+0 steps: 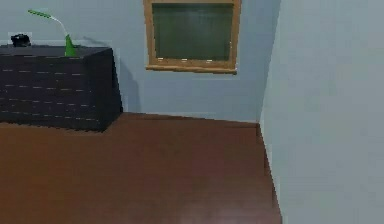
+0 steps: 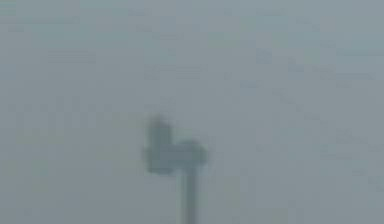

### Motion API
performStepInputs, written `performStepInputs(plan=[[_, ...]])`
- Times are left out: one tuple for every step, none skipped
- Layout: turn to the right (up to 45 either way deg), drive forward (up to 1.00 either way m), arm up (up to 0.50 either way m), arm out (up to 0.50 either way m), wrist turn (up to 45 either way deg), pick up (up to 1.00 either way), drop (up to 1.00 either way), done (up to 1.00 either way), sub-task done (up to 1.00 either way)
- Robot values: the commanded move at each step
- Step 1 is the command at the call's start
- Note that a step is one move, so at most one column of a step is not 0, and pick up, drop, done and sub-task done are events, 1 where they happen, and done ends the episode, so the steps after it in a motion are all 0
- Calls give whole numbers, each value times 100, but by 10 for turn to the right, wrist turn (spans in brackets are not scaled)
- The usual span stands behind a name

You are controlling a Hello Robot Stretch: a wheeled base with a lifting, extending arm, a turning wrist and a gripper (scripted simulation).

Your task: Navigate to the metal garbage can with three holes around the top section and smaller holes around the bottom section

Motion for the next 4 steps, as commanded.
performStepInputs(plan=[[-270,0,0,0,0,0,0,0,0],[0,100,0,0,0,0,0,0,0],[-30,0,0,0,0,0,0,0,0],[0,45,0,0,0,0,0,0,0]])
